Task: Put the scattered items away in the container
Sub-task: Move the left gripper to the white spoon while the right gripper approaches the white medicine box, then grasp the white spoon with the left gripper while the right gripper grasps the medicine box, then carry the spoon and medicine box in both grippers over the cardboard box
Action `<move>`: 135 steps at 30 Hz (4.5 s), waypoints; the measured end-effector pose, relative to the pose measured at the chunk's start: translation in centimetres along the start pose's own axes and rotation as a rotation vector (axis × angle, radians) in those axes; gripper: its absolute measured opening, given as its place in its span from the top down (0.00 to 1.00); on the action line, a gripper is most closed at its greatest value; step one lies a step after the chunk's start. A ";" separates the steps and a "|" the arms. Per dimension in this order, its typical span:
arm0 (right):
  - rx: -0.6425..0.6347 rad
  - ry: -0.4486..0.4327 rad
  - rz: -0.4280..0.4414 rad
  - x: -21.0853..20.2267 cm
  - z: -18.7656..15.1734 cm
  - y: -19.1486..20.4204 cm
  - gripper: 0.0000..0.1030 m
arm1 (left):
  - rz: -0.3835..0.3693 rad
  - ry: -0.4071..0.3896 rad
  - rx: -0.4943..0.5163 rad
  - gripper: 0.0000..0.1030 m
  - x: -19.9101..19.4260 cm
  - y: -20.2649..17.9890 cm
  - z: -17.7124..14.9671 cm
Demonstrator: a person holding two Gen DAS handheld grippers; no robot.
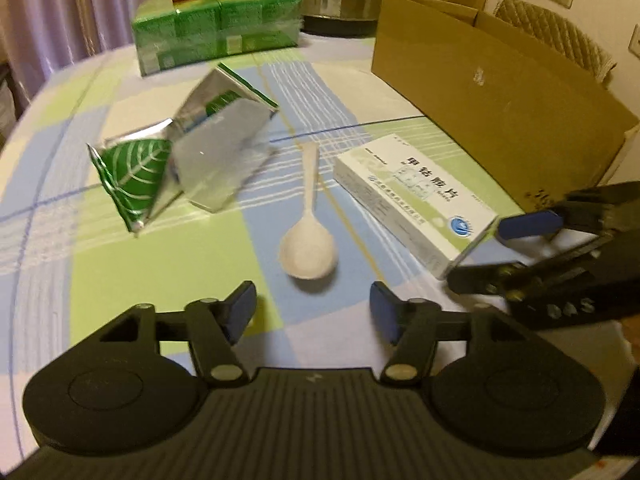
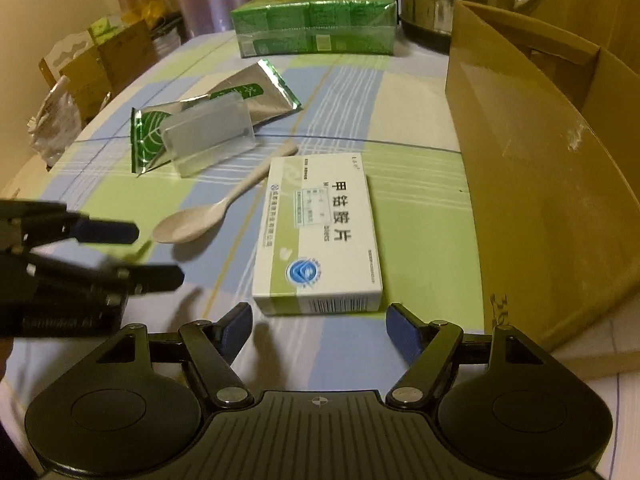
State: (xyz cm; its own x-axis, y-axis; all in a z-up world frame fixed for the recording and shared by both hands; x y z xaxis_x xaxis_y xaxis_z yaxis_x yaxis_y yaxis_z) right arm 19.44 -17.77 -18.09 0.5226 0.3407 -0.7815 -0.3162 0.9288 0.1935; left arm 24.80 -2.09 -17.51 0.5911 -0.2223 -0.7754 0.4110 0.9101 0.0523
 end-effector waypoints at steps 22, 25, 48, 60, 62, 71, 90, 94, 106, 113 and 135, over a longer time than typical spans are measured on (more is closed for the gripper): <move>-0.020 -0.144 -0.014 0.1 1.2 -1.0 0.25 | 0.007 -0.050 0.067 0.73 2.9 -0.5 1.9; -0.034 -0.153 -0.017 0.1 1.4 -0.9 0.24 | 0.002 -0.042 0.060 0.73 2.5 -0.5 1.7; -0.034 -0.147 -0.027 3.6 3.5 -1.3 0.32 | -0.011 -0.073 -0.061 0.73 0.1 0.5 0.8; -0.047 -0.177 -0.033 0.7 2.9 -0.1 0.33 | -0.014 -0.093 -0.093 0.73 -2.0 0.0 0.9; -0.031 -0.182 -0.030 -0.2 2.4 0.0 0.33 | -0.016 -0.095 -0.100 0.73 -2.7 -0.2 0.8; 0.021 -0.220 -0.025 -5.4 0.9 0.6 0.33 | -0.021 -0.134 -0.089 0.73 -6.3 -2.3 1.4; 0.054 -0.381 -0.053 -16.2 2.0 0.5 0.33 | 0.000 -0.234 -0.060 0.73 -14.2 -6.2 3.1; 0.063 -0.401 -0.065 -17.5 2.1 0.1 0.33 | -0.005 -0.246 -0.049 0.73 -15.0 -7.1 3.5; 0.098 -0.427 -0.098 -20.2 1.5 -1.6 0.33 | -0.036 -0.263 -0.026 0.73 -16.1 -9.4 4.2; 0.151 -0.435 -0.161 -22.5 0.8 -4.3 0.33 | -0.074 -0.263 -0.019 0.73 -16.2 -11.3 4.7; 0.249 -0.458 -0.233 -26.0 -1.2 -10.7 0.33 | -0.163 -0.256 0.043 0.73 -15.1 -17.9 7.4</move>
State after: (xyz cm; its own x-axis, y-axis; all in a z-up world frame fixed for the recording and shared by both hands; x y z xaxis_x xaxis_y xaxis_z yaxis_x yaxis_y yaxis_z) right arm 8.30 -36.74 -0.56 0.8635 0.0998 -0.4944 0.0159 0.9744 0.2244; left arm 13.65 -17.60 -2.05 0.6682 -0.4505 -0.5922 0.5408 0.8407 -0.0294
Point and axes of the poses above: each gripper's, at about its wrist camera, not at the fingertips, and x roughly the way its jaws point, y to its left, z to its top, the point moved 6 cm from there along x, roughly the way its jaws point, and after that the axes turned 7 degrees about z, right-handed, at the moved point
